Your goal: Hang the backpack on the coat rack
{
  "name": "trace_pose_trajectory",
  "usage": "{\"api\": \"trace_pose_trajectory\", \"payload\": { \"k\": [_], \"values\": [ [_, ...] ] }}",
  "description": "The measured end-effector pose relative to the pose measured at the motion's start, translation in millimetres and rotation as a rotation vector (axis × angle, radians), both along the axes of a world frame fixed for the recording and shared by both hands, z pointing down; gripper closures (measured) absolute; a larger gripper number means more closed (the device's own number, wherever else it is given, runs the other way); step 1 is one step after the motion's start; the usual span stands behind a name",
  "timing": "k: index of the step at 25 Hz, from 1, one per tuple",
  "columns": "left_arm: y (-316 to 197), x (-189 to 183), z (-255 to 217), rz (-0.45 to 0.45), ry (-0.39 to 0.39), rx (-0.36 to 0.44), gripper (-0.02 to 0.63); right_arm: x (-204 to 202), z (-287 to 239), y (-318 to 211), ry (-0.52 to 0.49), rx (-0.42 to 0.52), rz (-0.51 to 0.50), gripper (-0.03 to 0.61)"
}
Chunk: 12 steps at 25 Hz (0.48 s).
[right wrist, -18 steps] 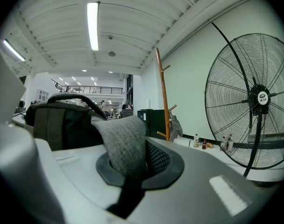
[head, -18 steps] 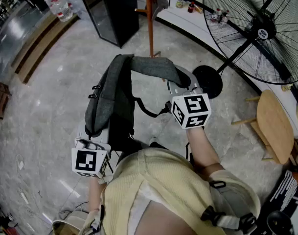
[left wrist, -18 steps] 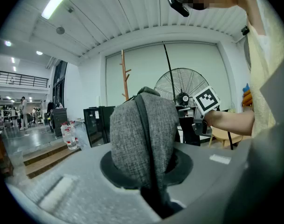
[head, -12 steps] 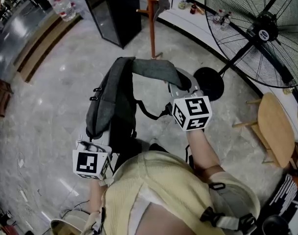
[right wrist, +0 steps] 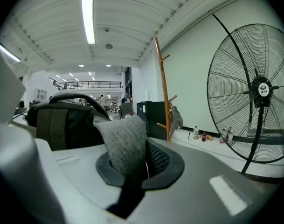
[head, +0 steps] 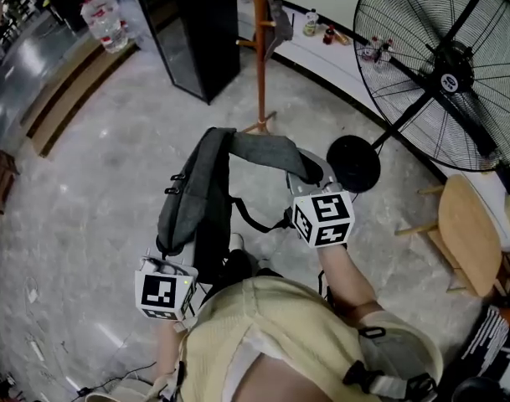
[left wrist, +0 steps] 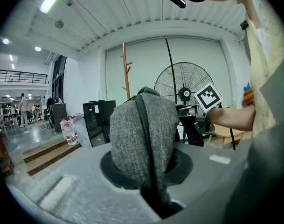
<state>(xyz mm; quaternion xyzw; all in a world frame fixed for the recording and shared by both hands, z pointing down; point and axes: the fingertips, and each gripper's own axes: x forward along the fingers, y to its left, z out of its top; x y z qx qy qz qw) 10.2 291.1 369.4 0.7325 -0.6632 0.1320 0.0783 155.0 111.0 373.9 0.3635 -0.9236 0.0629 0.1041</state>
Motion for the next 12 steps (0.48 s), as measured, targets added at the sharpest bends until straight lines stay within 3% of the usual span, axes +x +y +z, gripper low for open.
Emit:
{"api": "trace_pose_trajectory", "payload": {
  "k": [12],
  "values": [
    [-45.1, -57.8, 5.7, 0.049, 0.058, 0.007, 0.554, -52.2, -8.2, -41.4, 0.067, 0.026, 0.018, 0.555]
  ]
}}
